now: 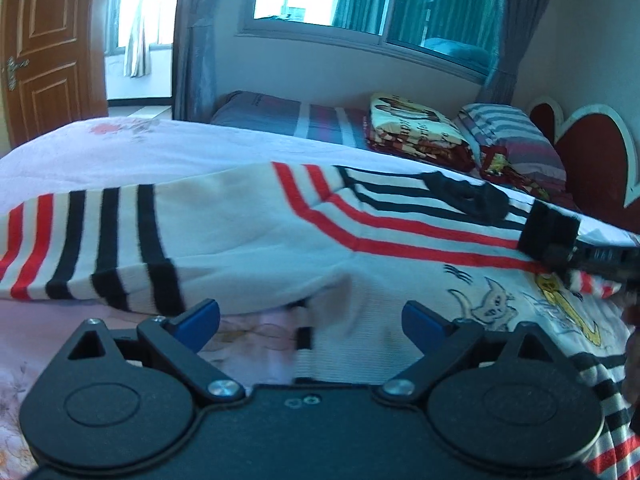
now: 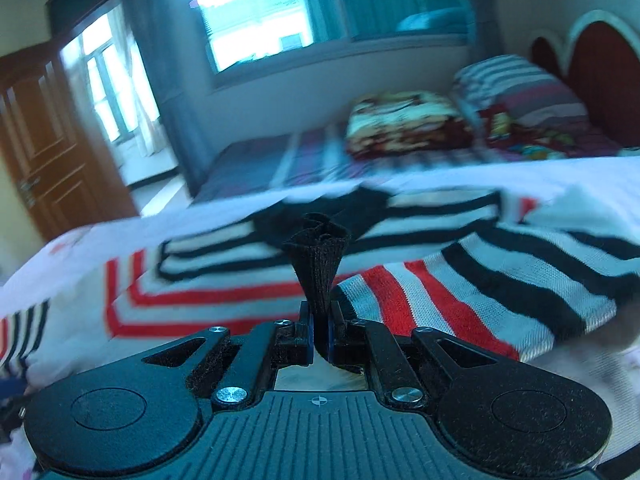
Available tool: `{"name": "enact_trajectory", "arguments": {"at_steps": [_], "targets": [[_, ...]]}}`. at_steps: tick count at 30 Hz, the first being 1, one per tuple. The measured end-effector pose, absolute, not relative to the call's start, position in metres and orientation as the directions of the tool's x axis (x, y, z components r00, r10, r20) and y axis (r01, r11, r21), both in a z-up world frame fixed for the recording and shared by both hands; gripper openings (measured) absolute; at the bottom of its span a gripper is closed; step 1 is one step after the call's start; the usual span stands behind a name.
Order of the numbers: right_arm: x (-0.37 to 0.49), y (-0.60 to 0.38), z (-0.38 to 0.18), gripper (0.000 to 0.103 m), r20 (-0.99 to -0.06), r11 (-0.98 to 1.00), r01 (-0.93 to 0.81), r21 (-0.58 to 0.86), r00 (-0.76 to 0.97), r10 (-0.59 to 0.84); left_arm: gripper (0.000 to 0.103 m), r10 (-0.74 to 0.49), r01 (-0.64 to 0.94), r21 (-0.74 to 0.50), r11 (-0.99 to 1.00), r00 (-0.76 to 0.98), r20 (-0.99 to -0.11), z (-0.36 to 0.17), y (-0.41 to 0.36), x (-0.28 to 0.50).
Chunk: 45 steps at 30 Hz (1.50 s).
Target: Fold small clothes
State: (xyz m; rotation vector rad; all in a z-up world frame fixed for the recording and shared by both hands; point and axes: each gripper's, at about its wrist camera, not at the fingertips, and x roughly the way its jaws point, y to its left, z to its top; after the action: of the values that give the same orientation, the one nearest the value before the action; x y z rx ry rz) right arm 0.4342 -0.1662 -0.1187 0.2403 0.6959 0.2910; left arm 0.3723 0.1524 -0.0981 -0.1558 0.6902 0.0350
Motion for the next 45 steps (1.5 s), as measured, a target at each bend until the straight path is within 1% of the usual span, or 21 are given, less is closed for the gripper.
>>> {"name": "enact_trajectory", "arguments": {"at_steps": [4,5,6,8,10,11,13,14,17,20,22,24,25,26,27,28,29,30,31,36,45], "targets": [[0.435,-0.131,-0.139,0.006,-0.629,0.916,-0.245,0.318,0.669,0.397,0.093,-0.023,-0.098,-0.153,0.983,0.77,-0.637,-0.097,0.164,0.374],[0.436,-0.126,-0.143,0.011,-0.64,0.915,-0.258,0.311,0.655,0.402,0.093,-0.03,-0.094,-0.159,0.983,0.768,-0.639,-0.097,0.165,0.375],[0.432,-0.12,-0.143,0.027,-0.633,0.916,-0.275,0.292,0.663,0.401,0.091,-0.043,-0.085,-0.167,0.982,0.766,-0.641,-0.097,0.166,0.376],[0.425,-0.118,-0.142,0.045,-0.603,0.9,-0.305,0.312,0.668,0.436,0.083,-0.064,-0.072,-0.181,0.981,0.76,-0.647,-0.098,0.165,0.379],[0.415,-0.122,-0.137,0.045,-0.566,0.904,-0.294,0.31,0.707,0.423,0.064,-0.092,-0.046,-0.192,0.98,0.752,-0.653,-0.1,0.161,0.383],[0.413,-0.126,-0.135,0.045,-0.559,0.907,-0.284,0.31,0.717,0.416,0.059,-0.101,-0.039,-0.195,0.98,0.746,-0.658,-0.102,0.158,0.385],[0.405,-0.139,-0.131,0.045,-0.54,0.914,-0.251,0.32,0.744,0.393,0.034,-0.142,-0.013,-0.224,0.975,0.738,-0.66,-0.104,0.15,0.387],[0.403,-0.146,-0.128,0.045,-0.536,0.921,-0.229,0.316,0.758,0.372,0.03,-0.157,-0.004,-0.235,0.972,0.735,-0.66,-0.104,0.143,0.388],[0.392,-0.172,-0.116,0.045,-0.52,0.929,-0.159,0.335,0.79,0.323,0.029,-0.221,0.039,-0.286,0.957,0.737,-0.639,-0.102,0.121,0.394],[0.383,-0.205,-0.106,0.045,-0.51,0.929,-0.081,0.361,0.817,0.27,0.043,-0.312,0.086,-0.37,0.925,0.728,-0.61,-0.101,0.096,0.405],[0.376,-0.227,-0.101,0.045,-0.506,0.923,-0.034,0.382,0.829,0.24,0.058,-0.366,0.096,-0.427,0.899,0.699,-0.615,-0.105,0.081,0.419],[0.37,-0.246,-0.099,0.045,-0.506,0.922,0.004,0.388,0.837,0.21,0.065,-0.397,0.09,-0.465,0.88,0.676,-0.621,-0.112,0.069,0.432],[0.367,-0.258,-0.098,0.045,-0.507,0.92,0.027,0.39,0.841,0.191,0.064,-0.401,0.086,-0.473,0.877,0.673,-0.622,-0.115,0.065,0.437],[0.365,-0.267,-0.099,0.045,-0.51,0.916,0.048,0.398,0.842,0.177,0.063,-0.41,0.087,-0.483,0.871,0.67,-0.618,-0.117,0.062,0.442],[0.363,-0.279,-0.099,0.045,-0.514,0.907,0.075,0.415,0.842,0.166,0.057,-0.411,0.084,-0.487,0.87,0.67,-0.619,-0.12,0.06,0.446],[0.362,-0.291,-0.101,0.045,-0.517,0.894,0.098,0.438,0.84,0.162,0.044,-0.404,0.079,-0.478,0.875,0.665,-0.628,-0.123,0.057,0.45],[0.362,-0.302,-0.105,0.045,-0.525,0.878,0.126,0.462,0.837,0.156,0.037,-0.398,0.076,-0.468,0.88,0.657,-0.64,-0.125,0.054,0.454],[0.363,-0.312,-0.109,0.045,-0.534,0.859,0.154,0.488,0.831,0.155,0.018,-0.395,0.082,-0.457,0.886,0.651,-0.649,-0.128,0.052,0.458],[0.363,-0.326,-0.113,0.045,-0.538,0.827,0.178,0.534,0.826,0.17,0.005,-0.388,0.09,-0.44,0.893,0.649,-0.655,-0.128,0.05,0.46],[0.368,-0.368,-0.132,0.045,-0.514,0.678,0.22,0.702,0.815,0.268,0.005,-0.329,0.137,-0.339,0.931,0.721,-0.61,-0.11,0.049,0.453],[0.392,-0.387,-0.153,0.044,-0.499,0.582,0.229,0.78,0.79,0.357,0.005,-0.27,0.092,-0.291,0.952,0.696,-0.665,-0.123,0.056,0.458]]}}
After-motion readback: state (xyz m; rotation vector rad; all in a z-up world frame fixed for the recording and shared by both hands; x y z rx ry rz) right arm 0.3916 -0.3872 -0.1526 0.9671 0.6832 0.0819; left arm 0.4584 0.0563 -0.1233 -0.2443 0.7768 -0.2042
